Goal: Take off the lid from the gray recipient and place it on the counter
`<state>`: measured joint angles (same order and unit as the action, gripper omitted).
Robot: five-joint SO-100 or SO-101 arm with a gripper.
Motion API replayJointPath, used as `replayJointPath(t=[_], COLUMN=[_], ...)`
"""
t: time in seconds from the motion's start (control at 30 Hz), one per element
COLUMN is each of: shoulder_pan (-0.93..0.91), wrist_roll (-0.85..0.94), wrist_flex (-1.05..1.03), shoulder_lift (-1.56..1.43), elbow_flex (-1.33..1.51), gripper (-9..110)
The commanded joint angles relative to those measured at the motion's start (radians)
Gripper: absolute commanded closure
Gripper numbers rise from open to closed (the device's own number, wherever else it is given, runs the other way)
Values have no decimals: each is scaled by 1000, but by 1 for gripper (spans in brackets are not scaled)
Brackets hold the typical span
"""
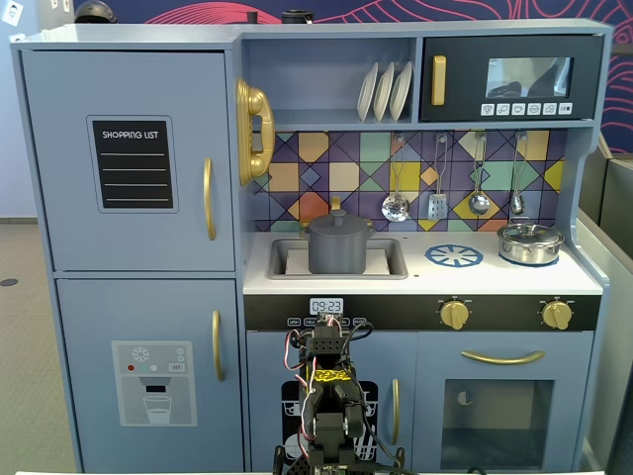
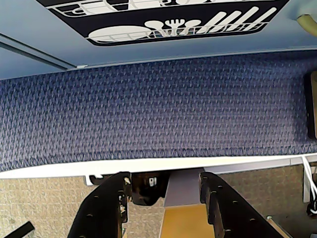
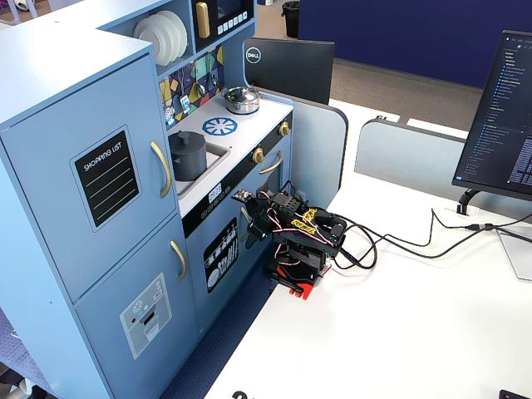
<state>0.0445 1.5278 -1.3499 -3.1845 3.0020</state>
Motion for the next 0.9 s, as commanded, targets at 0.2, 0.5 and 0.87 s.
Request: replayJointPath(t=[0.2,0.5,0.87], shoulder_pan=[-83,-101,-95], wrist_roll=[-14,18,11], wrist_flex=[-179,-107,276], shoulder_lift=[5,6,129], elbow_flex=[0,-26,-499], gripper=[101,101,102])
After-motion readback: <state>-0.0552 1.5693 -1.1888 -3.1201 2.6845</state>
